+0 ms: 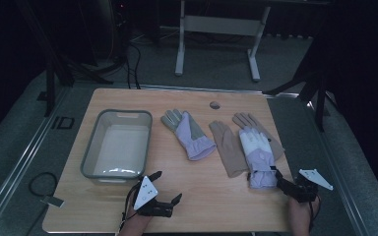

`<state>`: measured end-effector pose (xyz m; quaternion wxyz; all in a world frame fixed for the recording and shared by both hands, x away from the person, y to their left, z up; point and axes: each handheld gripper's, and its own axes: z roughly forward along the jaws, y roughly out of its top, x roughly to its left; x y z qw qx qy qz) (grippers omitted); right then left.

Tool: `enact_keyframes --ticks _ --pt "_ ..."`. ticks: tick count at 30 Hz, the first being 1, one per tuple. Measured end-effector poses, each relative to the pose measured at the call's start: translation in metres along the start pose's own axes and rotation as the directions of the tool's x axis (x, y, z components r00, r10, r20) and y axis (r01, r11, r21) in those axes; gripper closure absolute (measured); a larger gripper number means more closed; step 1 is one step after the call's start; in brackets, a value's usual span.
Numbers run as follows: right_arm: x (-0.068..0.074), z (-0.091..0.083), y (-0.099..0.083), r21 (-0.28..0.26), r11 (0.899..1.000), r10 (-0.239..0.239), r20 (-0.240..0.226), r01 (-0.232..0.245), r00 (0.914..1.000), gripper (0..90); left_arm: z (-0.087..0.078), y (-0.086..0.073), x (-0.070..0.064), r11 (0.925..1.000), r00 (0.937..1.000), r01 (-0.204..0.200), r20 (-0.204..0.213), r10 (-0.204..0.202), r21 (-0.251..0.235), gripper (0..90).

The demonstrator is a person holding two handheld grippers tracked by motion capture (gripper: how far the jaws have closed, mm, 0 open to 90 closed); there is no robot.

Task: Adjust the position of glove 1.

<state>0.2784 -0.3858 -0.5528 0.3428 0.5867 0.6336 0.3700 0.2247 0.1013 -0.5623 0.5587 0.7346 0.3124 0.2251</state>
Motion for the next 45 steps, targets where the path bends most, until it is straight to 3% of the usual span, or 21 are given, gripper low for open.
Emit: enact_keyframes --ticks 10,11,14,19,23,24,25,26,28,31,35,36,38,39,41,42,45 --pt "0.0 -0.001 0.006 0.056 0.998 0.0 -0.059 0.003 0.9982 12.8 0.0 0.0 0.0 1.0 1.0 -0.003 0.004 0.003 0.001 1.0" --pt "0.001 0.0 0.011 0.087 0.996 -0.011 -0.071 0.018 0.9974 12.5 0.0 0.0 0.0 1.0 1.0 -0.002 0.004 0.002 0.0 1.0" --pt "0.003 -0.001 0.023 0.095 0.994 -0.041 -0.078 0.048 0.9961 12.0 0.0 0.0 0.0 1.0 1.0 0.001 0.006 -0.001 -0.002 1.0" --pt "0.007 -0.003 0.049 0.072 0.996 -0.04 -0.123 0.049 0.9916 10.9 0.0 0.0 0.0 1.0 1.0 0.001 0.009 0.0 -0.005 1.0" --pt "0.013 -0.004 0.066 0.049 0.997 -0.049 -0.134 0.056 0.9898 10.9 0.0 0.0 0.0 1.0 0.9999 -0.002 0.011 0.002 -0.006 1.0" --pt "0.016 -0.003 0.078 0.057 0.997 -0.048 -0.18 0.059 0.9826 12.8 0.0 0.0 0.0 1.0 0.9999 0.0 0.013 0.0 -0.008 1.0" --pt "0.016 -0.003 0.078 0.057 0.997 -0.048 -0.18 0.059 0.9826 12.8 0.0 0.0 0.0 1.0 0.9999 0.0 0.013 0.0 -0.008 1.0" --pt "0.021 -0.002 0.09 0.046 0.996 -0.064 -0.207 0.076 0.9761 13.5 0.0 0.0 0.001 1.0 0.9999 -0.001 0.016 0.001 -0.004 1.0" --pt "0.024 -0.001 0.094 0.05 0.995 -0.076 -0.209 0.088 0.9749 13.3 0.0 0.0 0.001 1.0 0.9998 0.002 0.017 -0.002 -0.005 1.0" --pt "0.035 0.004 0.112 0.046 0.994 -0.081 -0.268 0.096 0.96 13.0 0.0 0.0 0.001 1.0 0.9998 0.005 0.02 -0.005 -0.006 1.0" --pt "0.047 0.01 0.124 0.067 0.993 -0.079 -0.279 0.101 0.9569 11.8 0.0 0.0 0.001 1.0 0.9997 0.006 0.022 -0.006 -0.007 1.0" --pt "0.054 0.011 0.129 0.05 0.993 -0.083 -0.313 0.104 0.9462 11.1 0.0 0.0 0.002 1.0 0.9997 0.007 0.024 -0.007 -0.006 1.0" --pt "0.059 0.013 0.132 0.049 0.992 -0.096 -0.313 0.117 0.9449 11.1 0.0 0.0 0.002 0.9999 0.9997 0.007 0.024 -0.007 -0.007 1.0" --pt "0.065 0.014 0.137 0.042 0.992 -0.102 -0.331 0.123 0.9381 11.2 0.0 0.0 0.002 0.9999 0.9997 0.01 0.023 -0.01 -0.008 1.0" --pt "0.069 0.015 0.14 0.043 0.991 -0.108 -0.333 0.129 0.9369 11.3 0.0 0.0 0.002 0.9999 0.9997 0.01 0.024 -0.01 -0.008 1.0" --pt "0.075 0.017 0.145 0.034 0.989 -0.124 -0.344 0.144 0.9306 13.4 0.0 0.0 0.002 0.9999 0.9997 0.012 0.023 -0.012 -0.008 1.0" --pt "0.082 0.021 0.15 0.026 0.987 -0.136 -0.355 0.156 0.9248 14.2 -0.001 0.0 0.002 0.9999 0.9996 0.012 0.025 -0.012 -0.008 1.0"
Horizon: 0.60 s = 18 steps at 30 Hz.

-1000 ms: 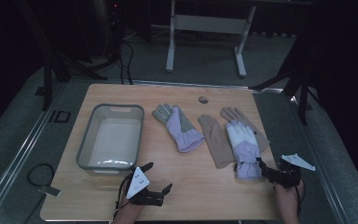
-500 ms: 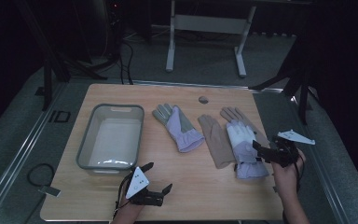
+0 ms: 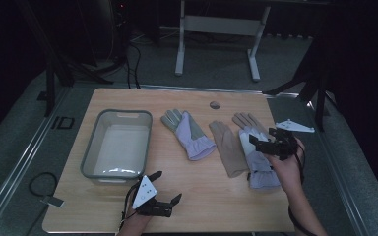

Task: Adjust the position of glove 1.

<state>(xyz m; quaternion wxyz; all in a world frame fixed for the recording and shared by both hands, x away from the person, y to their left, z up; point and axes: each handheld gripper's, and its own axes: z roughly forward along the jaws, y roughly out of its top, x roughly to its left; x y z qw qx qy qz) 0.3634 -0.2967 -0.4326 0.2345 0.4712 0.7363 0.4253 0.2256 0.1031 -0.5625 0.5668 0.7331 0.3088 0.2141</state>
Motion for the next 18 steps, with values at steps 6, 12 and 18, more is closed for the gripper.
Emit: enact_keyframes --ticks 6,12,18 --pt "0.014 0.017 0.012 0.024 0.999 -0.038 -0.042 0.039 0.9984 15.1 0.0 0.0 0.0 1.0 1.0 0.0 0.002 0.0 0.0 1.0" --pt "0.03 0.038 0.024 0.048 0.997 -0.059 -0.096 0.064 0.9936 17.9 0.0 0.0 0.0 1.0 1.0 0.002 0.005 -0.002 0.0 1.0" --pt "0.041 0.055 0.03 0.066 0.995 -0.071 -0.129 0.08 0.9891 20.8 0.0 0.0 0.0 1.0 1.0 -0.003 0.008 0.003 0.001 1.0"
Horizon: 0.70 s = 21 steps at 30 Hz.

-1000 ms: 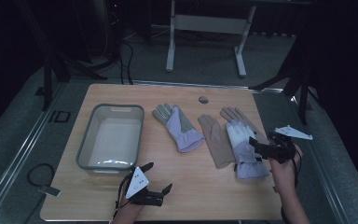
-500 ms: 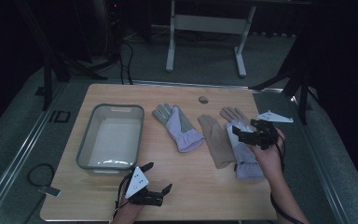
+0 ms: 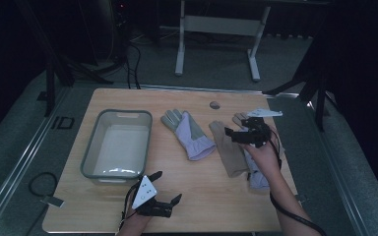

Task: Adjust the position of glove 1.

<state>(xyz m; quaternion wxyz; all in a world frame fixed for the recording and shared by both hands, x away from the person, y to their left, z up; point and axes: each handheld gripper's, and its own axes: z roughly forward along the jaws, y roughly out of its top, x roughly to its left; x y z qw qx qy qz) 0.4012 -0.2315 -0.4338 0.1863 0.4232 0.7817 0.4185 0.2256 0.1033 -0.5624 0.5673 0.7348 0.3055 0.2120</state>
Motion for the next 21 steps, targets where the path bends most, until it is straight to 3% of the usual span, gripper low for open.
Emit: enact_keyframes --ticks 8,10,12,14,18,19,20,21 --pt "0.02 0.036 0.013 0.041 0.997 -0.064 -0.034 0.066 0.9974 23.1 0.0 0.0 0.0 1.0 1.0 0.003 0.004 -0.003 0.002 1.0" --pt "0.024 0.044 0.014 0.034 0.997 -0.068 -0.04 0.07 0.9969 24.7 0.0 0.0 0.0 1.0 1.0 0.001 0.005 -0.001 0.003 1.0" --pt "0.028 0.057 0.016 0.035 0.997 -0.06 -0.087 0.063 0.9944 26.9 0.0 0.0 0.0 1.0 1.0 0.002 0.005 -0.002 0.002 1.0" --pt "0.03 0.061 0.017 0.043 0.997 -0.062 -0.09 0.066 0.994 27.2 0.0 0.0 0.0 1.0 1.0 0.001 0.005 -0.001 0.004 1.0" --pt "0.041 0.088 0.017 0.094 0.989 -0.101 -0.111 0.112 0.9887 34.4 0.0 0.0 0.0 1.0 1.0 0.002 0.009 -0.002 0.0 1.0" --pt "0.041 0.088 0.017 0.094 0.989 -0.101 -0.111 0.112 0.9887 34.4 0.0 0.0 0.0 1.0 1.0 0.0 0.01 0.0 0.001 1.0" --pt "0.042 0.098 0.017 0.113 0.985 -0.118 -0.116 0.132 0.9862 41.6 0.0 0.0 0.0 1.0 0.9999 0.002 0.013 -0.002 0.0 1.0" --pt "0.042 0.098 0.017 0.113 0.985 -0.118 -0.116 0.132 0.9862 41.6 0.0 0.0 0.0 1.0 0.9999 0.002 0.013 -0.002 0.0 1.0"
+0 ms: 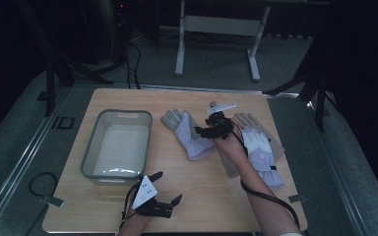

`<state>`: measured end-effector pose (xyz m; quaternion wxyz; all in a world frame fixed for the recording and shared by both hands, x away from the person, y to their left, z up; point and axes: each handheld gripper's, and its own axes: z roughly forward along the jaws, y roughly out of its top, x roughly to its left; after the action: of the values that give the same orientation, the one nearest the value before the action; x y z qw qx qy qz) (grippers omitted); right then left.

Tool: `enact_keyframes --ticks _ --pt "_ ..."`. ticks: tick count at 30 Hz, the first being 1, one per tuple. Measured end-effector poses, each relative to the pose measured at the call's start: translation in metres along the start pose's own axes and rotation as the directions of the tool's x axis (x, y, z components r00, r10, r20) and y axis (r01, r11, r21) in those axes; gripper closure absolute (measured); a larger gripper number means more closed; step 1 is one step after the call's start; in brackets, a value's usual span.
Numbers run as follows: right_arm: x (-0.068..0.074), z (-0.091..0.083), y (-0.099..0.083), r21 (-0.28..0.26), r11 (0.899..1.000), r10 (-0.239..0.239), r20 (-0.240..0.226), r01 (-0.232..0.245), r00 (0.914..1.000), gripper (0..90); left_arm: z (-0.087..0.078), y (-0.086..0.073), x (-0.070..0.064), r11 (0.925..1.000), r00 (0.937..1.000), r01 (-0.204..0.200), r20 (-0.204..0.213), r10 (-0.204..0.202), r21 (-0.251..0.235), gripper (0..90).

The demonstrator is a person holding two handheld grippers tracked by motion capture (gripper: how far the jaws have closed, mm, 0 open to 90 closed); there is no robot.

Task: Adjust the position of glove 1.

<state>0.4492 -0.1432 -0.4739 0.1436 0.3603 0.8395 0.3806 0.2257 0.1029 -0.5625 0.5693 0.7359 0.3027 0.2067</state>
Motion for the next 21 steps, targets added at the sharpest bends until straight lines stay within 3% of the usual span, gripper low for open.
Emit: enact_keyframes --ticks 3,7,13,21 --pt "-0.002 0.015 0.001 0.031 0.999 -0.009 -0.023 0.009 0.9997 52.7 0.0 0.0 0.001 1.0 1.0 0.006 0.004 -0.006 -0.001 1.0" --pt "-0.006 0.034 0.002 0.064 0.997 -0.036 -0.018 0.037 0.9992 56.8 0.0 0.0 0.001 1.0 0.9999 0.009 0.006 -0.009 -0.003 1.0" --pt "-0.009 0.05 -0.001 0.095 0.995 -0.039 -0.007 0.04 0.9992 56.4 0.0 0.0 0.0 1.0 0.9999 0.004 0.009 -0.004 0.0 1.0" --pt "-0.011 0.073 -0.012 0.168 0.984 -0.064 -0.007 0.065 0.9979 55.2 0.0 0.0 0.0 1.0 1.0 0.001 0.01 -0.001 0.004 1.0"
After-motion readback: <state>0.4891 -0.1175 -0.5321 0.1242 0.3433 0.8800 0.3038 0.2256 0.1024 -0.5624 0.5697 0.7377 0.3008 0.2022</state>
